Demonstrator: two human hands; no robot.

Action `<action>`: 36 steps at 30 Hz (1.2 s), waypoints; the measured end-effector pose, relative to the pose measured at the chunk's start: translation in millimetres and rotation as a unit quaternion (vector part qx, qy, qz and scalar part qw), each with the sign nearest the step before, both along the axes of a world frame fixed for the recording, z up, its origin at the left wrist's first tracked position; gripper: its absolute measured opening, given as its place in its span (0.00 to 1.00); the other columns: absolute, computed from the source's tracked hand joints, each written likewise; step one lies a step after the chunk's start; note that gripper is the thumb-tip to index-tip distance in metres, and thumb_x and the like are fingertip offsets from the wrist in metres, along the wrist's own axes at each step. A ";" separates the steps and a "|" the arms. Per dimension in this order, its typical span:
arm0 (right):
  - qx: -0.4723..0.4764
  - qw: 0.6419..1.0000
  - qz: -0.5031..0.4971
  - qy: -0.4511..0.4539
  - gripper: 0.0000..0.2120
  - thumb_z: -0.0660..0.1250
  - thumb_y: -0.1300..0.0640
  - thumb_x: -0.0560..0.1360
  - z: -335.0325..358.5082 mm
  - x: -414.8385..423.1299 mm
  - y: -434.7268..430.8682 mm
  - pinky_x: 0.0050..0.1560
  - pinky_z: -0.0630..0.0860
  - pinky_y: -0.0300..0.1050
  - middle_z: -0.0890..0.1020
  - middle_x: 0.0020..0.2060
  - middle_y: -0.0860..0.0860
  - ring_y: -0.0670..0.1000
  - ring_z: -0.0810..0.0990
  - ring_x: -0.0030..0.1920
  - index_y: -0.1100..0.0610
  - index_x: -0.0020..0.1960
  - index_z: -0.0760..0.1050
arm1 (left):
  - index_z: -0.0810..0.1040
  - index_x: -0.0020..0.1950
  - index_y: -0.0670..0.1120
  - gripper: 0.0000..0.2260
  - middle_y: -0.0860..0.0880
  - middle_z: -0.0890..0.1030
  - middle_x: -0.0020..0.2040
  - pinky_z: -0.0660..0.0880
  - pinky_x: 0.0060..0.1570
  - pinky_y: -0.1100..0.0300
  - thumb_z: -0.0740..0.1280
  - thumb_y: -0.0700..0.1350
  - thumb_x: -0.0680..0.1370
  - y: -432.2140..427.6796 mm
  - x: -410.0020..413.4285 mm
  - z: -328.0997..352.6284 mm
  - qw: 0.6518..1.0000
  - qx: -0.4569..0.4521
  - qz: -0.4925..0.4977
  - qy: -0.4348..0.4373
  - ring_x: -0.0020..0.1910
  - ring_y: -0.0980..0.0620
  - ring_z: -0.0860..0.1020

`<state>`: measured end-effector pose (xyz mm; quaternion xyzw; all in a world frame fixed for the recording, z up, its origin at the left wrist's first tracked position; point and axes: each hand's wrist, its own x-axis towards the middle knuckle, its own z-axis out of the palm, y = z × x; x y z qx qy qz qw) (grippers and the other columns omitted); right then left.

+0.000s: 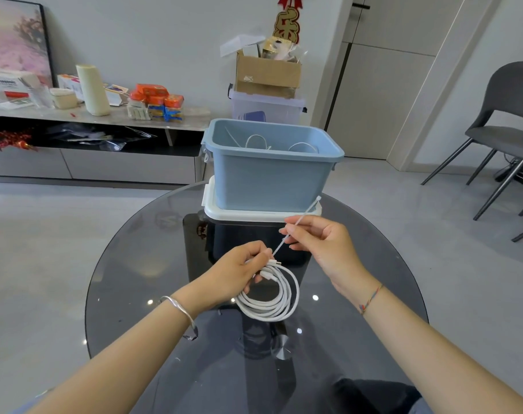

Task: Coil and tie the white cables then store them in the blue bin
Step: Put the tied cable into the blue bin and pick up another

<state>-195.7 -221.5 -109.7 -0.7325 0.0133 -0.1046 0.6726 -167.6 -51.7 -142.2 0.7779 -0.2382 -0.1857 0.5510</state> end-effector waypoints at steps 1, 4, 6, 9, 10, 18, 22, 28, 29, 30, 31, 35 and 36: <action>-0.004 1.000 0.012 0.003 0.05 0.67 0.64 0.75 -0.6 -0.8 2.2 0.42 0.79 0.37 0.85 0.40 0.53 0.47 0.83 0.39 0.58 0.48 0.81 | 0.71 0.42 0.45 0.12 0.51 0.71 0.30 0.68 0.28 0.68 0.57 0.48 0.83 -0.8 -0.8 -0.3 1.000 0.000 0.005 -0.002 0.23 0.60 0.67; -0.038 0.999 0.004 -0.011 0.04 0.67 0.62 0.75 0.1 -1.0 5.1 0.41 0.80 0.37 0.85 0.38 0.52 0.47 0.83 0.37 0.58 0.46 0.81 | 0.74 0.47 0.44 0.11 0.51 0.71 0.30 0.67 0.27 0.68 0.57 0.48 0.82 -1.9 -3.1 0.1 1.000 -0.011 0.016 -0.008 0.23 0.60 0.66; -0.029 0.997 -0.057 -0.033 0.04 0.67 0.60 0.76 2.6 2.3 -2.2 0.39 0.80 0.38 0.85 0.38 0.53 0.49 0.84 0.37 0.59 0.46 0.81 | 0.75 0.51 0.45 0.09 0.53 0.71 0.29 0.67 0.28 0.67 0.58 0.47 0.82 -1.9 -4.2 3.3 0.999 -0.028 0.020 -0.016 0.24 0.59 0.67; 0.026 0.992 -0.124 -0.011 0.07 0.67 0.59 0.76 4.0 5.8 -19.6 0.38 0.80 0.37 0.85 0.37 0.54 0.49 0.84 0.35 0.62 0.50 0.80 | 0.75 0.52 0.48 0.08 0.53 0.71 0.30 0.69 0.29 0.66 0.57 0.48 0.82 -0.6 -4.9 8.9 0.998 -0.057 0.018 -0.028 0.25 0.57 0.67; 0.047 0.991 -0.124 0.010 0.07 0.67 0.59 0.76 2.3 5.9 -22.4 0.37 0.79 0.36 0.85 0.36 0.54 0.48 0.84 0.34 0.63 0.50 0.79 | 0.75 0.53 0.50 0.08 0.54 0.71 0.30 0.70 0.30 0.65 0.57 0.49 0.82 0.1 -5.4 10.2 0.997 -0.065 0.015 -0.031 0.25 0.57 0.67; 0.108 0.982 -0.004 0.156 0.07 0.65 0.58 0.77 -4.1 2.1 -8.2 0.34 0.77 0.31 0.84 0.40 0.53 0.44 0.83 0.34 0.58 0.52 0.80 | 0.72 0.55 0.48 0.09 0.55 0.71 0.29 0.70 0.31 0.66 0.57 0.51 0.81 0.1 -9.3 13.1 0.998 -0.053 0.008 -0.037 0.25 0.58 0.68; 0.113 0.977 0.019 0.180 0.07 0.66 0.58 0.77 -5.5 -2.2 0.0 0.35 0.78 0.31 0.81 0.40 0.52 0.45 0.83 0.33 0.56 0.51 0.81 | 0.70 0.49 0.48 0.08 0.54 0.73 0.28 0.71 0.31 0.63 0.58 0.51 0.81 -0.5 -8.2 7.0 0.999 -0.034 0.004 -0.039 0.25 0.58 0.68; 0.058 0.982 0.041 0.176 0.09 0.68 0.59 0.75 -4.8 -6.3 6.0 0.35 0.77 0.33 0.79 0.38 0.54 0.44 0.81 0.30 0.59 0.54 0.81 | 0.68 0.51 0.45 0.10 0.53 0.74 0.29 0.70 0.30 0.63 0.59 0.51 0.80 -1.5 -6.3 4.2 0.999 -0.015 0.021 -0.048 0.25 0.58 0.68; 0.052 0.982 0.044 0.178 0.09 0.69 0.59 0.75 -5.1 -6.9 7.2 0.35 0.77 0.34 0.80 0.40 0.55 0.45 0.81 0.31 0.59 0.54 0.81 | 0.68 0.51 0.44 0.10 0.53 0.74 0.28 0.70 0.30 0.63 0.59 0.51 0.80 -1.8 -6.3 3.7 0.998 -0.015 0.025 -0.048 0.25 0.58 0.68; 0.048 0.982 0.045 0.179 0.09 0.69 0.59 0.74 -5.5 -7.2 8.1 0.35 0.77 0.35 0.81 0.41 0.56 0.46 0.81 0.32 0.60 0.53 0.81 | 0.69 0.51 0.44 0.11 0.53 0.74 0.28 0.69 0.30 0.63 0.59 0.52 0.80 -2.3 -6.2 3.0 0.998 -0.012 0.028 -0.049 0.25 0.57 0.68; 0.044 0.982 0.042 0.180 0.09 0.70 0.58 0.73 -5.7 -7.4 8.4 0.35 0.78 0.35 0.81 0.41 0.56 0.46 0.82 0.33 0.60 0.52 0.82 | 0.69 0.51 0.44 0.11 0.53 0.74 0.28 0.69 0.29 0.63 0.59 0.52 0.80 -2.5 -6.0 2.5 0.998 -0.009 0.030 -0.048 0.25 0.57 0.68; 0.015 0.985 0.029 0.170 0.05 0.71 0.59 0.73 -5.4 -7.0 7.3 0.35 0.77 0.34 0.83 0.34 0.52 0.45 0.81 0.32 0.61 0.46 0.80 | 0.72 0.46 0.44 0.12 0.54 0.74 0.29 0.68 0.29 0.64 0.59 0.52 0.81 -0.9 -3.7 0.5 0.998 0.022 0.024 -0.054 0.25 0.58 0.69; 0.005 0.986 0.030 0.165 0.04 0.70 0.59 0.73 -5.3 -7.1 7.2 0.35 0.77 0.34 0.83 0.33 0.51 0.44 0.81 0.32 0.60 0.44 0.80 | 0.73 0.44 0.45 0.13 0.54 0.73 0.29 0.69 0.30 0.64 0.58 0.52 0.81 0.1 -3.0 0.1 0.998 0.035 0.016 -0.059 0.25 0.58 0.69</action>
